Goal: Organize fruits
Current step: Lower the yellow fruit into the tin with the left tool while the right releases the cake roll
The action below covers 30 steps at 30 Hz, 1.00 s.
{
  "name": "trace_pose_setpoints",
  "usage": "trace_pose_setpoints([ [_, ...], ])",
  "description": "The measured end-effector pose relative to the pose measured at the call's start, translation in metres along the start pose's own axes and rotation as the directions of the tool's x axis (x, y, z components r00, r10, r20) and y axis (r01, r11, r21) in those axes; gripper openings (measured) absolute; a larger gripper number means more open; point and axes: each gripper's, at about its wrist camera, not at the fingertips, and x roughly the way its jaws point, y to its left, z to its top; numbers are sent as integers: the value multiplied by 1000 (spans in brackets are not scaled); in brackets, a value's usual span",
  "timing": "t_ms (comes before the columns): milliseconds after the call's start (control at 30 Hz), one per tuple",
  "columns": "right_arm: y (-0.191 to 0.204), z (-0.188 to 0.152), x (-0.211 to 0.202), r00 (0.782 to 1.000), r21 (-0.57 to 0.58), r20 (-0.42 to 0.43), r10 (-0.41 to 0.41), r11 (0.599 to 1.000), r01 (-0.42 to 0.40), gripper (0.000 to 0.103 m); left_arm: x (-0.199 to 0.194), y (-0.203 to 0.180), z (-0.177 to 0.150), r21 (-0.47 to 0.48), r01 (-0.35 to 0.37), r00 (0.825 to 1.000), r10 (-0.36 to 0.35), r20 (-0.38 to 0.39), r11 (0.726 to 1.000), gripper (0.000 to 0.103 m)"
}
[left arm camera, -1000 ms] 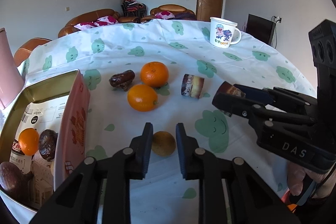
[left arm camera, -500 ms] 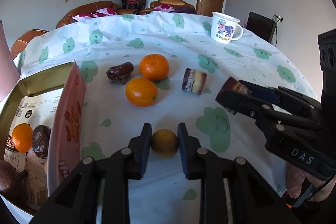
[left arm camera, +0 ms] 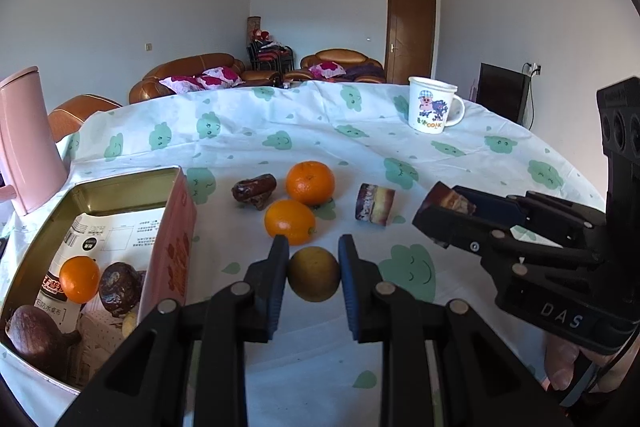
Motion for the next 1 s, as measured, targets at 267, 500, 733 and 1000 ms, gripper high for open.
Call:
trace_pose_setpoints([
  [267, 2, -1, -6, 999, -14, 38, 5, 1000, -4, 37, -8, 1, -1, 1, -12, 999, 12, 50, 1000, 27],
  [500, 4, -2, -13, 997, -33, 78, 12, 999, -10, 37, -13, 1, -2, 2, -18, 996, 17, 85, 1000, 27],
  [733, 4, -4, -18, 994, -41, 111, 19, 999, -14, 37, -16, -1, -2, 3, -19, 994, 18, 105, 1000, 27],
  [1000, 5, -5, -23, 990, -49, 141, 25, 999, -18, 37, -22, -2, -3, 4, -20, 990, 19, 139, 1000, 27],
])
